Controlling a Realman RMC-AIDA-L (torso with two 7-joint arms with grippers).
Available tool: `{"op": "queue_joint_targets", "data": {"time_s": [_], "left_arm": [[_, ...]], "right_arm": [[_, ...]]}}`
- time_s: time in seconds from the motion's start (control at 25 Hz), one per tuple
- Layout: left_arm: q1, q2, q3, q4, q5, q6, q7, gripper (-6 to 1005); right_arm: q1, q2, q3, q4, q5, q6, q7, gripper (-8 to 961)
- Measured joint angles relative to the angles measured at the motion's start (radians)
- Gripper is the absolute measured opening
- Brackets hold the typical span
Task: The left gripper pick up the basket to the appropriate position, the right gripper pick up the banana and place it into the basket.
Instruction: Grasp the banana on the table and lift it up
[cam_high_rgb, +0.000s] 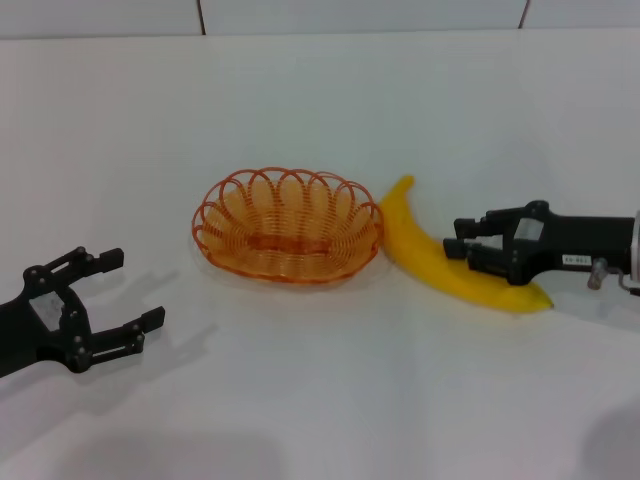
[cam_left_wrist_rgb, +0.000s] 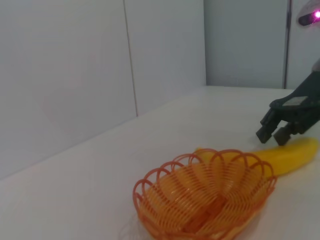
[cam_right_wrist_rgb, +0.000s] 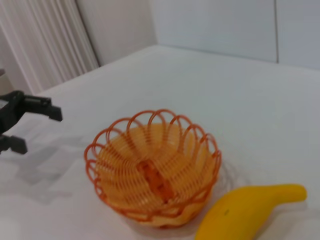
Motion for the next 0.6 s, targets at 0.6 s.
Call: {"op": "queue_joint_targets", "data": {"time_s": [0.6], "left_arm": [[0.001, 0.003, -0.002, 0.0, 0.0, 0.008, 0.001, 878]], "right_arm": [[-0.012, 0.0, 0.0, -0.029, 0.056, -0.027, 0.0, 272]]}}
